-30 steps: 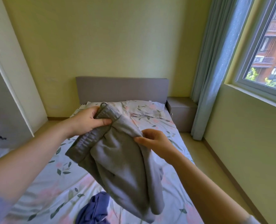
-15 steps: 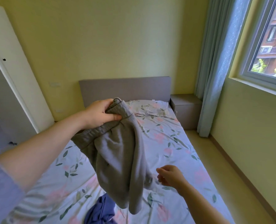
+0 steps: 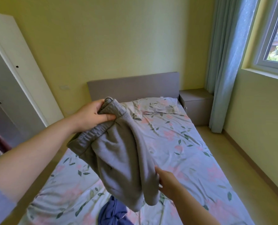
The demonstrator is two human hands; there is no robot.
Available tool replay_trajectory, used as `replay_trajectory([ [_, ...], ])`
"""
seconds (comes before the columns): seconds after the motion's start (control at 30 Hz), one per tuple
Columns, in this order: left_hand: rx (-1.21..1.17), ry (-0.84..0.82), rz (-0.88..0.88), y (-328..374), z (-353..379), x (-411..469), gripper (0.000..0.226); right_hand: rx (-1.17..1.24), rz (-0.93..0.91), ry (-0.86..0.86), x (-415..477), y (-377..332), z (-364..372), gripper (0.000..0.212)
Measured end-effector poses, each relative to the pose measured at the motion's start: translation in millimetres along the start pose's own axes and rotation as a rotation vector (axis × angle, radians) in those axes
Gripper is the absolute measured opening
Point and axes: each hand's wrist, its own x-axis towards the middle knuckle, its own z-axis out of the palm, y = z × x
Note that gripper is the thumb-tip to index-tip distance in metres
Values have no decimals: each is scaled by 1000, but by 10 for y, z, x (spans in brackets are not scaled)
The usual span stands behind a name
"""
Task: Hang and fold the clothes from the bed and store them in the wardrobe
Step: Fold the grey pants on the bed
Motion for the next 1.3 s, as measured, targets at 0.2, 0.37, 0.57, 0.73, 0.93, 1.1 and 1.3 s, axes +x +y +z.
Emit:
replay_trajectory([
  [0.2,34,44,-46,-237,-40,-102,27,62,-31,107,-94,-275,-317,17],
  [0.37,86,18,-159,-651,207,-172,30,-214,-334,405,-282,-604,-914,25],
  [0.57,67,-42,-242,-806,900,-167,30,-168,-499,428,-722,-749,-1453,22],
  [0.73,-9,-65,-210,-795,1429,-84,26,-179,-442,377,-993,-531,-1950,37],
  [0.93,-39,-178,-223,-769,2019,-113,24,-435,-446,554,-1224,-121,-2483,9],
  [1.1,-95,-304,-268,-783,2709,-337,24,-612,-428,717,-1468,295,-2924,10],
  [1.3,-185,-428,-317,-859,3433,-702,19,-755,-365,847,-1594,769,-3398,12],
])
